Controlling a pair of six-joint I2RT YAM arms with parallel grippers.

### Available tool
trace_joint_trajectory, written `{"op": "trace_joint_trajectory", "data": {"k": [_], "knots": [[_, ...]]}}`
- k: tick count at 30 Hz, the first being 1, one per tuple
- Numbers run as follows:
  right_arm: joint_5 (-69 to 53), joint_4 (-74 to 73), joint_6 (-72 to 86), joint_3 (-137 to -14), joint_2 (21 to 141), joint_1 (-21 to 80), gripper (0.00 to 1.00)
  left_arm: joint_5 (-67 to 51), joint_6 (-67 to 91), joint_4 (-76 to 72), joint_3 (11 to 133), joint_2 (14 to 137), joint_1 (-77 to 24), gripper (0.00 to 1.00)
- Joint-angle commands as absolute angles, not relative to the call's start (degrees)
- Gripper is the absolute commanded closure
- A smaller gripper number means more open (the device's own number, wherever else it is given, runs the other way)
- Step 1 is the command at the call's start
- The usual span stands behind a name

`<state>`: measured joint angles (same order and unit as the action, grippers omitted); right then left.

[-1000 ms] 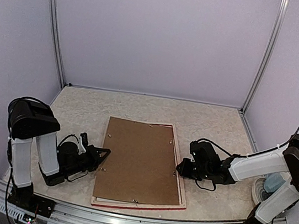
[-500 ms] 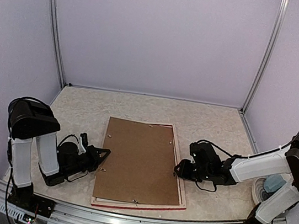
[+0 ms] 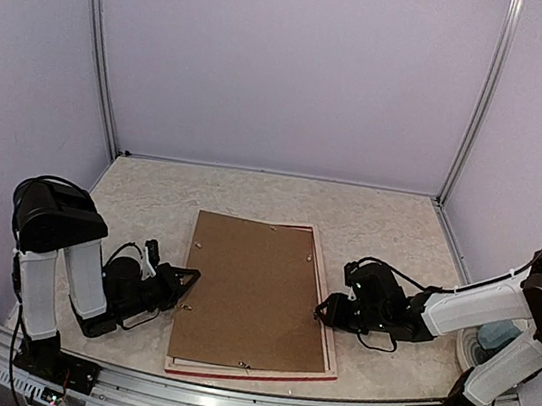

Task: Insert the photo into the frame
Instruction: Move the frame body to the center of the board, then place the backboard on the frame body.

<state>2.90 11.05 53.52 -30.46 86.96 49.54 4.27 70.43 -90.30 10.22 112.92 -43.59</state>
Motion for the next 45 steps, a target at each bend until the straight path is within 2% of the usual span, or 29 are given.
{"op": "trace_joint_trajectory", "data": {"k": [1,9,25,36,39,45], "knots": [[-1.74,15.44,54.18,-28.90,88.09,50.20,0.63,6.21,60.19,-106.17,8.97,112.22,-44.05,1.00],[-2.20,16.17,54.40,-28.65,87.98,50.24,0.63,5.42,57.91,-106.16,9.38,109.23,-44.12,1.00],[-3.57,16.36,53.99,-29.26,87.97,50.27,0.64,7.78,58.57,-106.15,10.01,116.19,-44.47,1.00],[-4.11,15.88,53.46,-30.03,89.17,50.27,0.63,5.60,59.38,-106.17,9.81,116.59,-44.43,1.00],[-4.94,16.32,53.35,-30.48,89.84,50.27,0.62,5.25,59.73,-106.17,9.46,116.14,-44.36,0.95],[-5.30,17.04,53.35,-30.76,90.40,50.49,0.61,5.48,59.99,-105.96,8.40,115.26,-44.38,0.80]]}}
